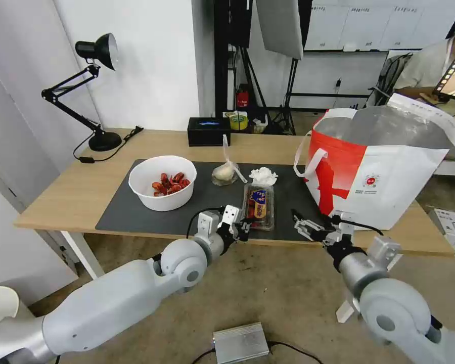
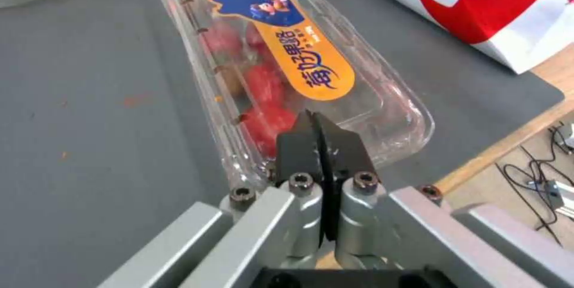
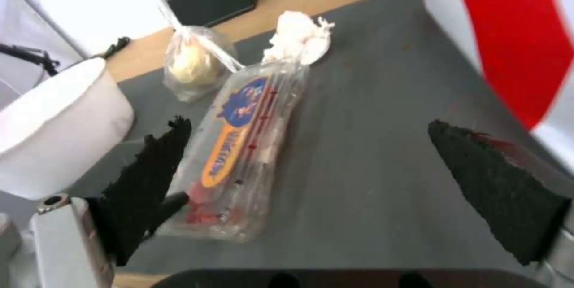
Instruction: Pick up the trash from the table and place it into the takeout bag.
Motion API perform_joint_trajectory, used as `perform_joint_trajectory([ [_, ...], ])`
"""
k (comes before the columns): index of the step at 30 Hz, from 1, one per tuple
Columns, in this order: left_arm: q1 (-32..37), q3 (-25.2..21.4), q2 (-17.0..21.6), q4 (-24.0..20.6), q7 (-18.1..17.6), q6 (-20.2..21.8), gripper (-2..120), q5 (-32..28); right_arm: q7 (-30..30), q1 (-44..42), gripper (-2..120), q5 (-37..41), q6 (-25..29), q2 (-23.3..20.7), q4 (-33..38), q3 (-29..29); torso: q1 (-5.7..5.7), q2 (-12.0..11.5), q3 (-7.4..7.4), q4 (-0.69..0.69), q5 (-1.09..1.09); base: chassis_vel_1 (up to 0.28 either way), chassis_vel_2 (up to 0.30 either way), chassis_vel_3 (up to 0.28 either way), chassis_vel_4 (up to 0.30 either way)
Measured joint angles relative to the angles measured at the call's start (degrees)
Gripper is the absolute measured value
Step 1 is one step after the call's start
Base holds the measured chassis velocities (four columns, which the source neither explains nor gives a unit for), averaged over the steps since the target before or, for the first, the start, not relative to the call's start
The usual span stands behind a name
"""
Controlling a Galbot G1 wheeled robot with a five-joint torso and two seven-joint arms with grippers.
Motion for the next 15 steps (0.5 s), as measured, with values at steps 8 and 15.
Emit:
perform_joint_trajectory([
  [8, -0.17, 0.32, -0.38, -0.22, -0.69, -0.09, 0, -0.51, 1.41, 5.13, 100, 7.45, -0.82, 0.40, -2.30, -0.91, 0.00, 0.00, 0.00, 0.00, 0.00, 0.000, 0.000, 0.000, 0.000],
  [15, -2.39, 2.03, -0.94, 0.26, -0.69, -0.16, 0, -1.09, 2.35, 8.06, 100, 11.51, -1.62, 1.22, -4.69, -0.87, 0.00, 0.00, 0.00, 0.00, 0.00, 0.000, 0.000, 0.000, 0.000],
])
